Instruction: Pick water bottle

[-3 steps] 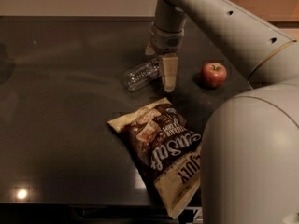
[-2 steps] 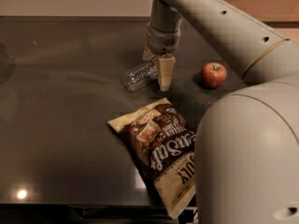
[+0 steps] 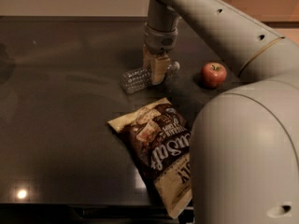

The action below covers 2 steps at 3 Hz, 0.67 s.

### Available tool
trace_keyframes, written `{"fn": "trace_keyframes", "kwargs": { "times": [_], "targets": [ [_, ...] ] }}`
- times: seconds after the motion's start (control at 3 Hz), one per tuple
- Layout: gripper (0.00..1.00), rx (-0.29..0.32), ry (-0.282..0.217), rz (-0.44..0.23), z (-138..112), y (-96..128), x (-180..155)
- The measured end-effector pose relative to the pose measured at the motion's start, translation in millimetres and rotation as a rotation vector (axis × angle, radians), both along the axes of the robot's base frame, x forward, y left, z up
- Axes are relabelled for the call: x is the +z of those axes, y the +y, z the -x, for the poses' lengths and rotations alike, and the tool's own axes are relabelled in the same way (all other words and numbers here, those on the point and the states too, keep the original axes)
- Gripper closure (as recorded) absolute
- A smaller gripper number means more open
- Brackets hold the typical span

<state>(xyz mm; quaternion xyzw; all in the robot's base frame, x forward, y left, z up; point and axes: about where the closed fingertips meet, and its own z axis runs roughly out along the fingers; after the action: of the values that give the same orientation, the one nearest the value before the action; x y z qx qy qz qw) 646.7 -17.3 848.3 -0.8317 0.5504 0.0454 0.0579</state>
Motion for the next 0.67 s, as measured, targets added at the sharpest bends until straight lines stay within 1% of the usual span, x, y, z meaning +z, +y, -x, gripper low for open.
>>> {"fn": "trace_keyframes", "kwargs": {
  "times": [0.33,0.67],
  "targets": [
    [0.87,0.003,-0.013,-0.006,2.9,-2.9,13.2],
    [1.00,0.024,-0.049,-0.029,10.5,-4.2,43.3]
  ]
}}
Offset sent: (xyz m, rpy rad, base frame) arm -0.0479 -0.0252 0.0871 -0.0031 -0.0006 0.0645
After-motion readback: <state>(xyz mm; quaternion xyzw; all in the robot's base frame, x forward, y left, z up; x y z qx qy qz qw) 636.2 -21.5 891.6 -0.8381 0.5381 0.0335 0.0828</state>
